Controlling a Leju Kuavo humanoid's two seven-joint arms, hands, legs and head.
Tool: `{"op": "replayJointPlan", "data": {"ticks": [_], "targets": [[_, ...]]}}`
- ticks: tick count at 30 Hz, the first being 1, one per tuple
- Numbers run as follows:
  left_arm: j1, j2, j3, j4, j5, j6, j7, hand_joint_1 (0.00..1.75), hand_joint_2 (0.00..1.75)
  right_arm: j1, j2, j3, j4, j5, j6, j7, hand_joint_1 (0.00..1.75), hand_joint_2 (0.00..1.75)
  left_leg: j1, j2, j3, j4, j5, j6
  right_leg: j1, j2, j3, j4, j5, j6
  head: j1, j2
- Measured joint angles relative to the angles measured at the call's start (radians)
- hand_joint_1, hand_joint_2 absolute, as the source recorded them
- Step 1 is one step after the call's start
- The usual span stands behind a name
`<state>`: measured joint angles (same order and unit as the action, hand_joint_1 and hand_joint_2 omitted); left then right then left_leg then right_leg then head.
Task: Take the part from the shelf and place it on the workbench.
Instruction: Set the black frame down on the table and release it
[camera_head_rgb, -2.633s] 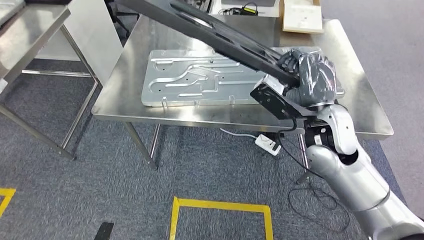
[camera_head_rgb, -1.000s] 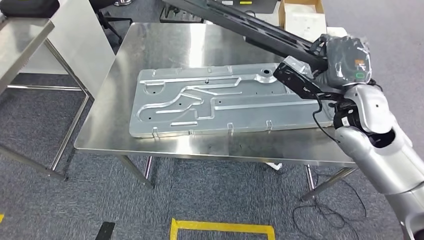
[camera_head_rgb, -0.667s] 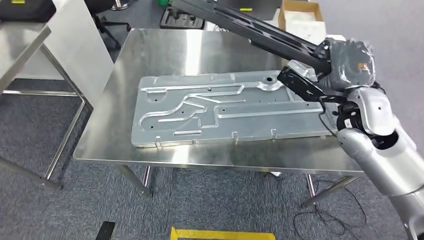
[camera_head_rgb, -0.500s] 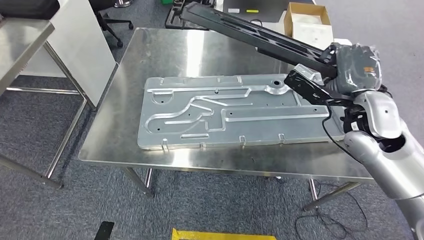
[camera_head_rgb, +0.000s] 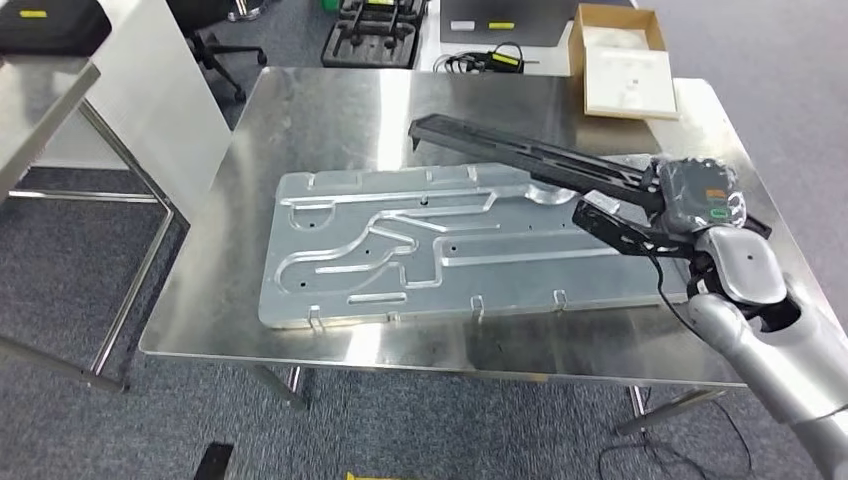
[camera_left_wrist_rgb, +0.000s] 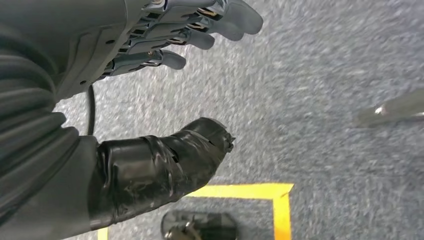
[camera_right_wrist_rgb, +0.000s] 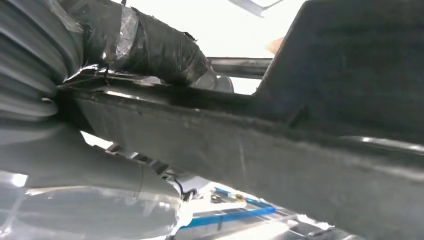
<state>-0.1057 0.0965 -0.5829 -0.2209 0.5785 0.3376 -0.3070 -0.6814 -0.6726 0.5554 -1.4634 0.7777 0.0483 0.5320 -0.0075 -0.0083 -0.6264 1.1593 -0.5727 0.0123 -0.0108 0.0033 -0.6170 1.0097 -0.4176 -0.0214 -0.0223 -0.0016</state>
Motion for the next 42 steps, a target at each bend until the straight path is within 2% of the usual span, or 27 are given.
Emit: {"op": "replayJointPlan", "data": {"ticks": [2,3,4,6,7,9,12,13,15,17,18,19,21,22,24,26,28,29,31,32,33,34,35,36,38,39,42], "targets": [[0.002,0.002,0.0,0.0,0.0,0.003,-0.001,0.0,1.75,0.016,0.002,0.001,0.012,0.012,0.017,-0.012,1.75,1.75,0.006,0.0,-0.08,0.113,-0.019,-0.007,-0.001,-0.001,0.013,0.0,-0.012,-0.002,0.0,0.0],[0.004,0.002,0.0,0.0,0.0,0.005,-0.001,0.0,1.75,0.026,0.003,0.002,0.019,0.014,0.024,-0.016,1.75,1.75,0.009,0.001,-0.101,0.126,0.0,-0.011,-0.002,-0.001,0.021,0.001,-0.02,0.0,0.0,0.0],[0.006,0.002,0.0,0.0,0.0,0.007,-0.001,0.0,1.75,0.033,0.004,0.003,0.026,0.015,0.03,-0.02,1.75,1.75,0.012,0.001,-0.105,0.102,0.038,-0.016,-0.004,0.0,0.031,0.003,-0.028,0.003,0.0,0.0],[0.007,0.002,0.0,0.0,0.0,0.011,-0.001,0.0,1.75,0.041,0.006,0.005,0.039,0.018,0.04,-0.026,1.75,1.75,0.017,0.001,-0.075,-0.017,0.135,-0.023,-0.009,0.0,0.05,0.009,-0.047,0.012,0.0,0.0],[0.006,0.002,0.0,0.0,0.002,0.013,0.0,0.0,1.75,0.042,0.007,0.005,0.045,0.02,0.043,-0.029,1.75,1.75,0.017,0.0,-0.056,-0.07,0.163,-0.022,-0.01,0.001,0.055,0.014,-0.056,0.018,-0.001,0.0],[0.003,0.003,0.0,0.0,0.008,0.017,0.0,0.0,1.75,0.047,0.009,0.007,0.057,0.023,0.047,-0.032,1.75,1.75,0.013,-0.001,-0.034,-0.119,0.163,-0.013,-0.008,0.002,0.054,0.017,-0.064,0.027,-0.002,0.0],[0.001,0.003,0.0,0.0,0.02,0.016,-0.022,0.0,1.75,0.07,0.009,0.008,0.078,0.021,0.043,-0.031,1.75,1.75,0.012,-0.002,-0.021,-0.138,0.153,0.009,-0.009,0.0,0.054,0.018,-0.072,0.039,-0.002,0.0],[0.001,0.003,0.0,0.0,0.025,0.012,-0.032,0.0,1.75,0.079,0.009,0.009,0.087,0.017,0.037,-0.031,1.75,1.75,0.013,-0.003,-0.015,-0.143,0.152,0.016,-0.009,0.0,0.046,0.039,-0.084,0.042,-0.002,0.0],[-0.002,0.004,0.0,0.0,0.031,0.006,-0.051,0.0,1.75,0.093,0.009,0.008,0.107,0.01,0.019,-0.032,0.87,0.87,0.015,-0.002,-0.004,-0.149,0.149,0.027,-0.01,0.0,-0.006,0.139,-0.127,0.046,-0.001,0.0],[-0.006,0.006,0.0,0.0,0.034,0.005,-0.064,0.0,1.75,0.107,0.009,0.008,0.127,0.015,-0.002,-0.033,0.0,0.0,0.013,-0.002,0.002,-0.148,0.142,0.033,-0.01,0.0,-0.083,0.265,-0.161,0.048,0.0,0.0],[-0.007,0.007,0.0,0.0,0.034,0.007,-0.067,0.0,1.75,0.116,0.009,0.008,0.136,0.024,-0.011,-0.033,0.0,0.0,0.012,-0.003,0.006,-0.147,0.139,0.034,-0.01,0.0,-0.107,0.293,-0.156,0.049,0.0,0.0],[-0.007,0.008,0.0,0.0,0.034,0.015,-0.068,0.0,1.75,0.124,0.009,0.008,0.144,0.035,-0.019,-0.033,0.0,0.0,0.012,-0.003,0.011,-0.145,0.134,0.034,-0.01,0.0,-0.113,0.284,-0.13,0.048,0.0,0.0],[-0.009,0.008,0.0,0.0,0.032,0.043,-0.068,0.0,1.75,0.131,0.009,0.008,0.158,0.06,-0.033,-0.034,0.0,0.0,0.012,-0.003,0.021,-0.139,0.123,0.029,-0.011,-0.001,-0.075,0.17,-0.049,0.044,0.0,0.0],[-0.011,0.009,0.0,0.0,0.031,0.058,-0.067,0.0,1.75,0.131,0.009,0.008,0.164,0.069,-0.039,-0.034,0.0,0.0,0.01,-0.003,0.022,-0.134,0.117,0.025,-0.009,-0.002,-0.049,0.107,-0.022,0.042,0.0,0.0],[-0.016,0.01,0.0,0.0,0.03,0.081,-0.062,0.0,1.75,0.133,0.009,0.007,0.175,0.081,-0.047,-0.031,0.0,0.0,0.007,-0.004,0.021,-0.129,0.111,0.016,-0.004,-0.001,-0.02,0.042,-0.008,0.038,-0.001,0.0],[-0.018,0.011,0.0,0.0,0.031,0.1,-0.055,0.0,0.87,0.137,0.009,0.006,0.183,0.086,-0.05,-0.024,0.0,0.0,0.006,-0.004,0.02,-0.13,0.11,0.008,-0.003,0.001,-0.017,0.037,-0.011,0.033,-0.003,0.0],[-0.019,0.012,0.001,0.0,0.034,0.119,-0.05,0.0,0.0,0.14,0.009,0.002,0.188,0.086,-0.049,-0.015,0.0,0.0,0.008,-0.002,0.014,-0.11,0.094,-0.003,-0.007,0.002,-0.014,0.033,-0.01,0.023,-0.004,0.0],[-0.02,0.013,0.001,0.0,0.035,0.128,-0.048,0.0,0.0,0.14,0.009,-0.001,0.19,0.084,-0.046,-0.012,0.0,0.0,0.009,-0.001,-0.002,-0.075,0.072,-0.009,-0.009,0.001,-0.011,0.03,-0.01,0.018,-0.005,0.0],[-0.019,0.014,0.001,0.0,0.035,0.138,-0.043,0.0,0.0,0.14,0.009,-0.005,0.192,0.079,-0.036,-0.006,0.0,0.0,0.01,0.001,-0.06,0.047,0.012,-0.016,-0.008,0.0,-0.009,0.03,-0.011,0.011,-0.007,0.0],[-0.018,0.014,0.002,0.0,0.037,0.141,-0.038,0.0,0.0,0.141,0.009,-0.006,0.193,0.076,-0.031,-0.002,0.0,0.0,0.011,0.001,-0.091,0.108,-0.009,-0.018,-0.008,0.0,-0.009,0.03,-0.011,0.01,-0.007,0.0],[-0.016,0.014,0.002,0.0,0.041,0.142,-0.034,0.0,0.0,0.143,0.009,-0.007,0.193,0.071,-0.028,0.002,0.0,0.0,0.011,0.002,-0.111,0.143,-0.014,-0.019,-0.007,0.0,-0.009,0.03,-0.011,0.01,-0.007,0.0],[-0.014,0.014,0.002,0.0,0.045,0.142,-0.03,0.0,0.0,0.145,0.009,-0.007,0.193,0.067,-0.027,0.007,0.0,0.0,0.011,0.002,-0.112,0.14,0.0,-0.018,-0.007,0.0,-0.008,0.03,-0.011,0.01,-0.007,0.0],[-0.013,0.014,0.002,0.0,0.05,0.142,-0.026,0.0,0.0,0.146,0.009,-0.009,0.193,0.064,-0.028,0.011,0.0,0.0,0.011,0.001,-0.094,0.099,0.031,-0.016,-0.007,0.001,-0.006,0.03,-0.012,0.01,-0.007,0.0],[-0.013,0.014,0.002,0.0,0.052,0.142,-0.024,0.0,0.0,0.147,0.009,-0.012,0.193,0.061,-0.028,0.014,0.0,0.0,0.01,0.001,-0.061,0.031,0.069,-0.012,-0.006,0.001,-0.005,0.03,-0.012,0.01,-0.007,0.0],[-0.014,0.016,0.002,0.0,0.053,0.142,-0.022,0.0,0.0,0.147,0.009,-0.021,0.193,0.06,-0.029,0.017,0.0,0.0,0.006,0.001,-0.002,-0.094,0.113,-0.001,-0.003,0.002,-0.003,0.031,-0.014,0.015,-0.007,0.0],[-0.015,0.017,0.003,0.0,0.054,0.142,-0.021,0.0,0.0,0.147,0.009,-0.026,0.193,0.06,-0.029,0.018,0.0,0.0,0.004,0.001,0.013,-0.123,0.119,0.003,-0.003,0.002,-0.004,0.031,-0.014,0.02,-0.006,0.0],[-0.014,0.017,0.004,0.0,0.067,0.14,0.005,0.0,0.0,0.147,0.009,-0.035,0.192,0.036,-0.036,0.02,0.0,0.0,0.003,0.001,0.02,-0.141,0.123,0.016,-0.003,0.002,-0.003,0.029,-0.013,0.036,-0.006,0.0]]}}
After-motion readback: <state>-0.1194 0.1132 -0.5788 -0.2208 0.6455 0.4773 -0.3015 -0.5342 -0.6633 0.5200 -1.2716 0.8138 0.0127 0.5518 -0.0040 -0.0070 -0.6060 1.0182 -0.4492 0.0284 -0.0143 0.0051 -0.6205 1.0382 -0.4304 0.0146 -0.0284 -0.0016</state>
